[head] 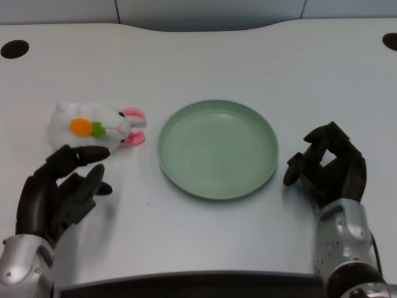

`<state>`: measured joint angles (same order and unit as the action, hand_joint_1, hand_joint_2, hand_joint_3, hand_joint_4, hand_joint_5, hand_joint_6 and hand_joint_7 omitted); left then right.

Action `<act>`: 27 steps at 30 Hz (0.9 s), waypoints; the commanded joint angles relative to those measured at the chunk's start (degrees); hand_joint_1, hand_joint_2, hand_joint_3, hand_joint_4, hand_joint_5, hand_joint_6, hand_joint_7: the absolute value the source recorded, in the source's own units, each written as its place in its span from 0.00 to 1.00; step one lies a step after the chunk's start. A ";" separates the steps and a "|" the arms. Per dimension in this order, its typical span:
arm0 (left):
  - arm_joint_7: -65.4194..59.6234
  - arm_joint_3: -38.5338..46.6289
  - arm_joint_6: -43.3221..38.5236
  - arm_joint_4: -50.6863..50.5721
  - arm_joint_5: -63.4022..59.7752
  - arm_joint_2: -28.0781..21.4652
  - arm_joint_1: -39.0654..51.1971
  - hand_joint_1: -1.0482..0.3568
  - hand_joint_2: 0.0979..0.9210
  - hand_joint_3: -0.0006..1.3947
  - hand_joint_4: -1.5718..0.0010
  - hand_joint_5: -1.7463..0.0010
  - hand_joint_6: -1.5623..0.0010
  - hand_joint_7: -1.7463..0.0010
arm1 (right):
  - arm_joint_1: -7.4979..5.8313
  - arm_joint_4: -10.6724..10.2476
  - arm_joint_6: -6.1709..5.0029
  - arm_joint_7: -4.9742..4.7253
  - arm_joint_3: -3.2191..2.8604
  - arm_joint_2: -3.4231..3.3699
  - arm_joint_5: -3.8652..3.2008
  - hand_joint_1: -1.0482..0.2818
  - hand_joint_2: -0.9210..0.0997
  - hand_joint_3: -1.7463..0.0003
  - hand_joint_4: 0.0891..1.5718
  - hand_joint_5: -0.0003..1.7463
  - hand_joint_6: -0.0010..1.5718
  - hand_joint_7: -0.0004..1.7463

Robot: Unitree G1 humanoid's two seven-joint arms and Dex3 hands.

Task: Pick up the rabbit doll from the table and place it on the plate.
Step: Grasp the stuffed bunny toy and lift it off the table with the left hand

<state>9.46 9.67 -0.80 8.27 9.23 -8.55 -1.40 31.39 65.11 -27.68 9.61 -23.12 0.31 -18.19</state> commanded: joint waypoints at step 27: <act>1.91 -12.65 -11.52 2.73 -43.27 -30.16 -20.39 0.27 1.00 0.03 0.81 0.67 0.70 0.96 | -0.97 -1.49 0.37 0.01 0.15 -1.19 -0.59 0.00 0.63 0.12 1.00 0.81 0.70 0.98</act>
<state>10.64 -1.92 -12.91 10.72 -32.83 -37.22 -20.52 30.90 63.93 -27.58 9.38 -22.90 -0.40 -18.41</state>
